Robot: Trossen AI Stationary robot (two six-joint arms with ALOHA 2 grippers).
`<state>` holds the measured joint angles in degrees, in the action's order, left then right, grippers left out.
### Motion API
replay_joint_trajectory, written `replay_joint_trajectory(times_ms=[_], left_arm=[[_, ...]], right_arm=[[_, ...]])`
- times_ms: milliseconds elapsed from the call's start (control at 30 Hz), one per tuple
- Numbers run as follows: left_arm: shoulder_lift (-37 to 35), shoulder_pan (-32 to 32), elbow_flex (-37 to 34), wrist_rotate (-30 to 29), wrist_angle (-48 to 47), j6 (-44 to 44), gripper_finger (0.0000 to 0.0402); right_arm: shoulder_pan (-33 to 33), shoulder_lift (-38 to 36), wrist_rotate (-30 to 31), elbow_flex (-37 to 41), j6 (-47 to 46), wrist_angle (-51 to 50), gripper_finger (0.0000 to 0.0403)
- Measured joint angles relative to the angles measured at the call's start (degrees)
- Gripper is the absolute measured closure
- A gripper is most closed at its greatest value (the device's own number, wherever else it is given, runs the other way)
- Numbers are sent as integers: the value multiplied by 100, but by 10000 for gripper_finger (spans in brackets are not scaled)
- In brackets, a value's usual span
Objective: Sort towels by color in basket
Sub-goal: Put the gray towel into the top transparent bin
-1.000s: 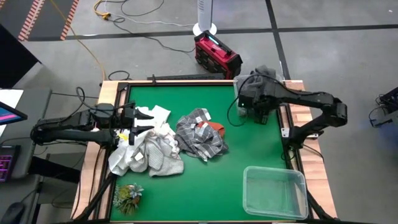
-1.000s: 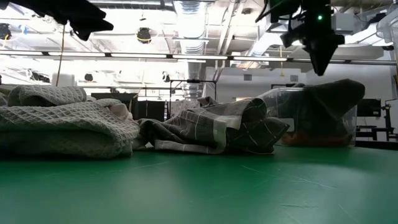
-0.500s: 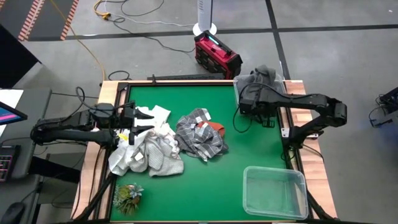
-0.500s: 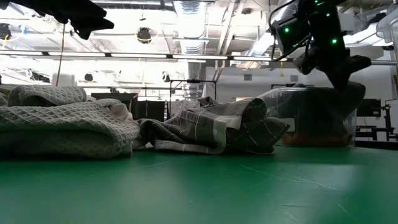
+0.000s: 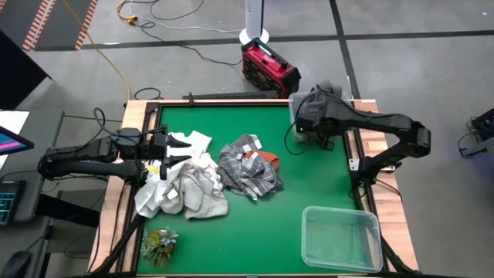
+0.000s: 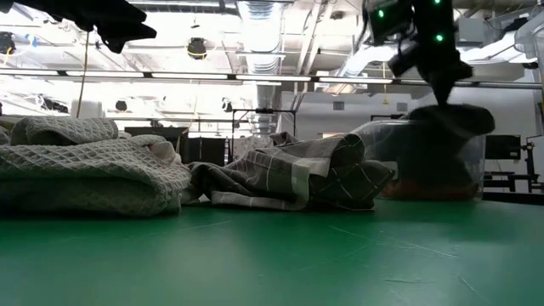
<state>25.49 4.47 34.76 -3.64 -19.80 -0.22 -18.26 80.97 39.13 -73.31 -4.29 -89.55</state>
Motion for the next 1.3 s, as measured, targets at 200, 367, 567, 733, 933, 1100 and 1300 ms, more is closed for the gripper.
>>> replay_joint_trajectory(times_ms=[200,367,567,733,933,1100,1300], left_arm=[[-1,0,0,0,1,25,221],[-1,0,0,0,-17,23,221],[-1,0,0,0,-45,113,221],[-1,0,0,0,21,104,221],[-1,0,0,3,10,-12,221],[-1,0,0,2,41,-28,221],[-1,0,0,2,45,28,221]], right_arm=[[-156,0,481,-479,-259,1160,390],[-467,2,217,-701,-58,1842,390],[-598,0,-830,-567,-34,1337,390],[-536,9,-1184,-317,-16,680,390],[-588,-134,359,-317,-931,137,390],[-588,-124,1014,-462,-1074,320,390],[-669,-109,1185,-379,-516,1815,390]])
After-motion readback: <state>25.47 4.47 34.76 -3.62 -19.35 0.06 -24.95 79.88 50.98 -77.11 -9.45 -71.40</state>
